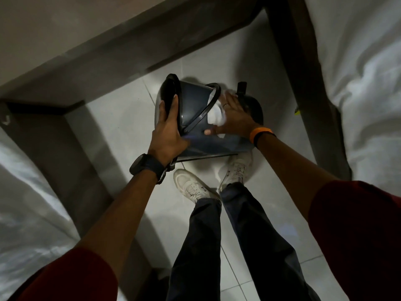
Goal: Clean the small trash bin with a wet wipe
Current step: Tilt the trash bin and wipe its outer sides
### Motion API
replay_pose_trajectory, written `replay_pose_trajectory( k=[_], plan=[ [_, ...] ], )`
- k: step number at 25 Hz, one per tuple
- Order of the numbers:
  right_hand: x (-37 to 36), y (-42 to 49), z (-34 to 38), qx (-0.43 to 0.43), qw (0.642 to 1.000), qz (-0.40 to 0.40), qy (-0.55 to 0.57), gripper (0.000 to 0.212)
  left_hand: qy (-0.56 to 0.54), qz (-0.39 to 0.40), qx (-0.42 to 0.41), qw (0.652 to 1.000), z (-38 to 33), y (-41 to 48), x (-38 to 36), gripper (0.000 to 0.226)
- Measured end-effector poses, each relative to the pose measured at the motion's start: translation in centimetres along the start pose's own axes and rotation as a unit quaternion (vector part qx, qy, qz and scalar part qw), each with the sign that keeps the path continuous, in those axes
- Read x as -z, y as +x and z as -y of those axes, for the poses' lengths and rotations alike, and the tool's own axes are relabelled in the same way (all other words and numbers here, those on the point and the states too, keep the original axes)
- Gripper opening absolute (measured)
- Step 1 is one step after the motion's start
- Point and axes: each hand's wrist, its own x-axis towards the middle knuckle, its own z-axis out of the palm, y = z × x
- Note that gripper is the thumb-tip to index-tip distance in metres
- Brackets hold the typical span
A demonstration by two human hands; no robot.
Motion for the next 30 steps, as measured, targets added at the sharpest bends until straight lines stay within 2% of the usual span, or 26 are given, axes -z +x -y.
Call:
replay_pose_trajectory(
  k=[3, 6, 8, 10, 15, 19, 21, 24, 26, 29, 30],
  plan=[
    [-3.0, -2.5, 0.9, 0.043, 0.996, -0.048, -0.060, 0.138, 0.009, -0.021, 0.024, 0.999, -0.8, 1.2, -0.2, 0.103],
    [-4.8, -4.3, 0.8, 0.115, 0.981, -0.060, -0.144, 0.133, 0.012, -0.016, 0.043, 0.999, -1.2, 1.8, -0.4, 0.084],
    [-4.9, -4.4, 0.6, 0.125, 0.978, -0.063, -0.152, 0.131, 0.001, -0.019, 0.047, 0.999, -1.2, 1.6, -0.5, 0.076],
    [-4.7, -4.2, 0.4, 0.110, 0.984, -0.066, -0.127, 0.129, 0.002, -0.014, 0.038, 0.999, -1.1, 1.2, -0.7, 0.075],
    [-4.5, -4.3, -0.8, 0.080, 0.989, -0.080, -0.100, 0.134, 0.071, 0.002, 0.020, 0.997, -1.1, 1.3, -0.9, 0.091],
    [-3.4, -5.1, -5.2, -0.085, 0.993, -0.051, -0.071, 0.146, 0.086, -0.011, 0.026, 0.996, -2.3, 1.6, -1.2, 0.094],
    [-3.4, -5.2, -5.4, -0.099, 0.992, -0.042, -0.065, 0.147, 0.087, -0.026, 0.045, 0.995, -3.2, 1.8, -1.6, 0.092],
    [-5.1, -5.8, -2.6, 0.019, 0.995, -0.076, -0.056, 0.125, 0.060, -0.048, 0.084, 0.994, -3.7, 2.5, -0.8, 0.082],
    [-5.1, -6.4, -2.4, 0.042, 0.989, -0.120, -0.079, 0.105, 0.035, -0.055, 0.101, 0.993, -3.6, 2.7, 0.4, 0.077],
    [-2.9, -6.1, -3.9, -0.112, 0.987, -0.115, -0.002, 0.094, 0.004, -0.075, 0.115, 0.991, -3.6, 2.6, 1.8, 0.071],
    [-2.5, -6.1, -3.8, -0.133, 0.985, -0.112, -0.001, 0.095, -0.002, -0.080, 0.119, 0.990, -3.7, 2.7, 2.1, 0.070]
  ],
)
